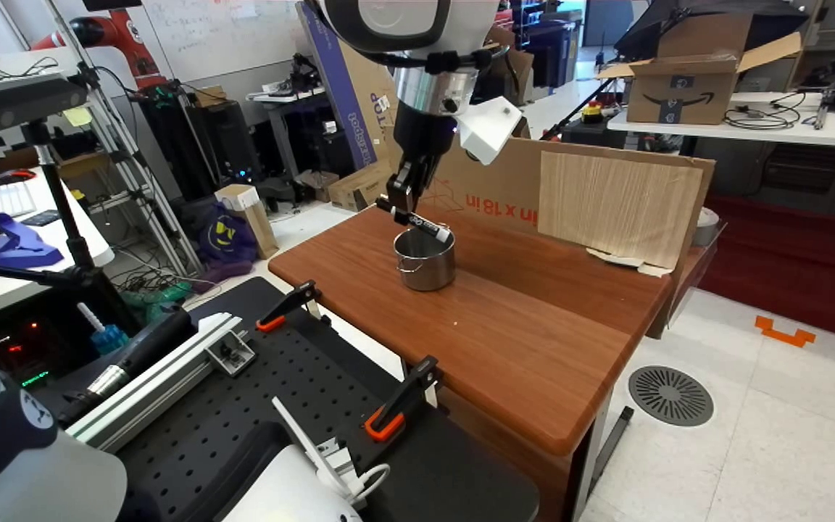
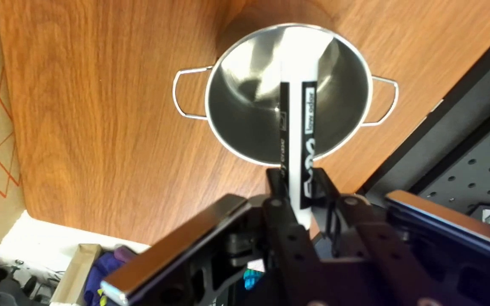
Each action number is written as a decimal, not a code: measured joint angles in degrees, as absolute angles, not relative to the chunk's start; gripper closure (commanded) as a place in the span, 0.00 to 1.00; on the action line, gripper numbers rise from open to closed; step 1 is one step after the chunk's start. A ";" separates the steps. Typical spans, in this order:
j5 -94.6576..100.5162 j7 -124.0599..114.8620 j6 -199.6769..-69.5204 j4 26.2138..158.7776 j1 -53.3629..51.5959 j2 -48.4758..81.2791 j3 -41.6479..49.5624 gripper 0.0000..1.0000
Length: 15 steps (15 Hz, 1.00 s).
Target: Place the marker in the silver pot
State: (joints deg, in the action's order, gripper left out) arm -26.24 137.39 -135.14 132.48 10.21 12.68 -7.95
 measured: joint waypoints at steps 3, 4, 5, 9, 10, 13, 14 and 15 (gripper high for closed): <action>-24.83 137.43 -135.15 132.49 9.93 12.74 -7.75 0.95; -24.25 137.43 -135.15 132.48 9.82 12.77 -7.74 0.95; -23.76 137.43 -135.17 132.48 9.70 12.83 -7.74 0.95; -22.03 137.42 -135.30 132.39 9.01 13.24 -7.71 0.95; -21.65 137.41 -135.36 132.33 8.82 13.36 -7.70 0.95; -21.04 137.34 -135.48 131.81 8.49 13.84 -7.65 0.95; -20.66 137.26 -135.50 131.52 8.46 14.10 -7.63 0.95; -20.15 137.11 -135.52 131.21 8.43 14.38 -7.57 0.95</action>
